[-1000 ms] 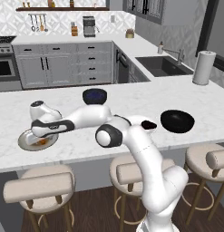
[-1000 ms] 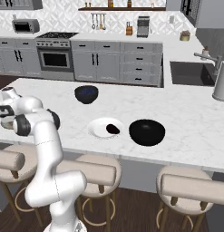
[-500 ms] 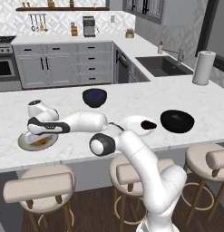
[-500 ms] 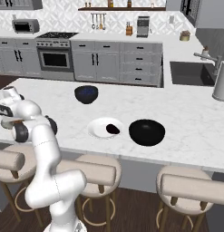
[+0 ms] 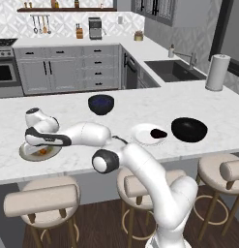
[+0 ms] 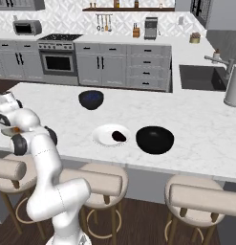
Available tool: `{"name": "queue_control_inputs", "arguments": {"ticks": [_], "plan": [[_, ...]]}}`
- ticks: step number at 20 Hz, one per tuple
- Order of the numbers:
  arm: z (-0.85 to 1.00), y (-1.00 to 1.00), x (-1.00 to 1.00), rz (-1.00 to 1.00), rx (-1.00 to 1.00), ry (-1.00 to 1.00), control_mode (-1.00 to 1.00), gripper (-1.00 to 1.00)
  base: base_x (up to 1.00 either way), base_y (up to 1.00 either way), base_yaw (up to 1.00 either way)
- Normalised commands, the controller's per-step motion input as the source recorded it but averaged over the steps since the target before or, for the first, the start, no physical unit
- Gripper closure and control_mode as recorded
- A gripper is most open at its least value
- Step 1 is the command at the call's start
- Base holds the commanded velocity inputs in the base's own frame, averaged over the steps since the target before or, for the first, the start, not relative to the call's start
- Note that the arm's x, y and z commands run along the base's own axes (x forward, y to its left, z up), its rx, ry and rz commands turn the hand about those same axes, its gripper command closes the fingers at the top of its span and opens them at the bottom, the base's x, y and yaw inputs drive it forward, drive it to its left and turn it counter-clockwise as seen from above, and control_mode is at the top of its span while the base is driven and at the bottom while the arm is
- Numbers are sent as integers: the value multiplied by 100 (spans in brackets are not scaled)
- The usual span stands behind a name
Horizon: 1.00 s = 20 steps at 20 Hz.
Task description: Pick the chicken drumstick and avocado from their plates and place them in the bowl. Then put the bowl in the fridge.
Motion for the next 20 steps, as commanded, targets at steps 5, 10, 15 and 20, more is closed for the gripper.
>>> {"name": "queue_control_inputs", "arguments": {"ticks": [5,10,15,20], "plan": [[-13,-78,-14,0,9,-12,-100,100,0,0,0],[0,-100,-56,-2,13,-17,-100,100,0,0,0],[3,-100,-72,-6,23,-23,-100,100,0,0,0],[9,-100,-45,-8,28,-23,-100,100,0,0,0]]}}
